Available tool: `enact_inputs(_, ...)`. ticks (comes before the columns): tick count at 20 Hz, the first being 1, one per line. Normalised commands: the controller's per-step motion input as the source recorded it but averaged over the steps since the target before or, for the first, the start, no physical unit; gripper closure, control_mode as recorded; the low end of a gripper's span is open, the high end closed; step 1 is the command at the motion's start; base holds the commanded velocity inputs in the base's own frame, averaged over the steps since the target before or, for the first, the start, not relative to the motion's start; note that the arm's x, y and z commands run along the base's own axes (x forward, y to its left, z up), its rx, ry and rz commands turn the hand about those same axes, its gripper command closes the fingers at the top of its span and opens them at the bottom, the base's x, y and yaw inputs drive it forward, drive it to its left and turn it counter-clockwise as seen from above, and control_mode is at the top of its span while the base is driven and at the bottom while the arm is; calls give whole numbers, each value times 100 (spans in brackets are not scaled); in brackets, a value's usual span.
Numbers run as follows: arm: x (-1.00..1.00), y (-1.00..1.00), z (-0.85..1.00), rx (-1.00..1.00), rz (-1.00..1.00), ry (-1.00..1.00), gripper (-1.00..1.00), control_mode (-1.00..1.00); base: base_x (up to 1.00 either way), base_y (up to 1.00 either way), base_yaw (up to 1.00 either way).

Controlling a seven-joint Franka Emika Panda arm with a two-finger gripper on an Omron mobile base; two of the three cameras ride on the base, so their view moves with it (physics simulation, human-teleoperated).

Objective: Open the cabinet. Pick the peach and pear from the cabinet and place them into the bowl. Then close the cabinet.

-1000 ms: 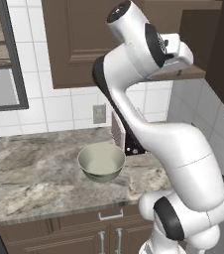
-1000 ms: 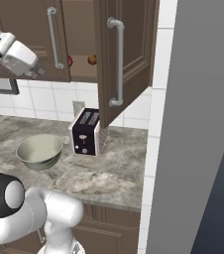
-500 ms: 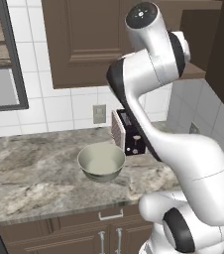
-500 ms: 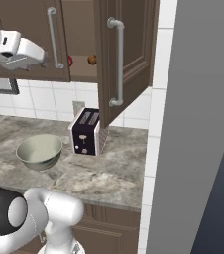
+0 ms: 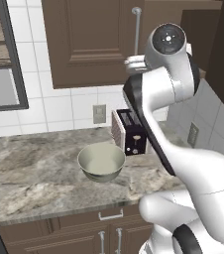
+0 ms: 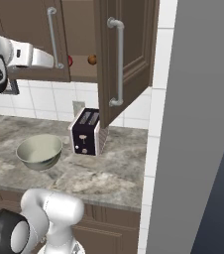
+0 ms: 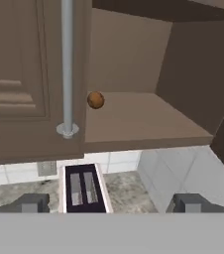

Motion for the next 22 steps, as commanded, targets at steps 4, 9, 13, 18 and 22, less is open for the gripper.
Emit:
enact_inputs(4, 26, 0, 0, 13, 16, -1, -100, -100, 0, 0, 0)
enact_inputs(9, 28, 1, 0, 11, 15, 0, -100, -100, 0, 0, 0)
enact_inputs(13, 30, 6, 9, 8, 8, 0, -100, -100, 0, 0, 0)
enact_inputs(18, 36, 20, 14, 5, 4, 0, -100, -100, 0, 0, 0)
enact_inputs(22, 36, 28, 8, 2, 2, 1, -100, -100, 0, 0, 0)
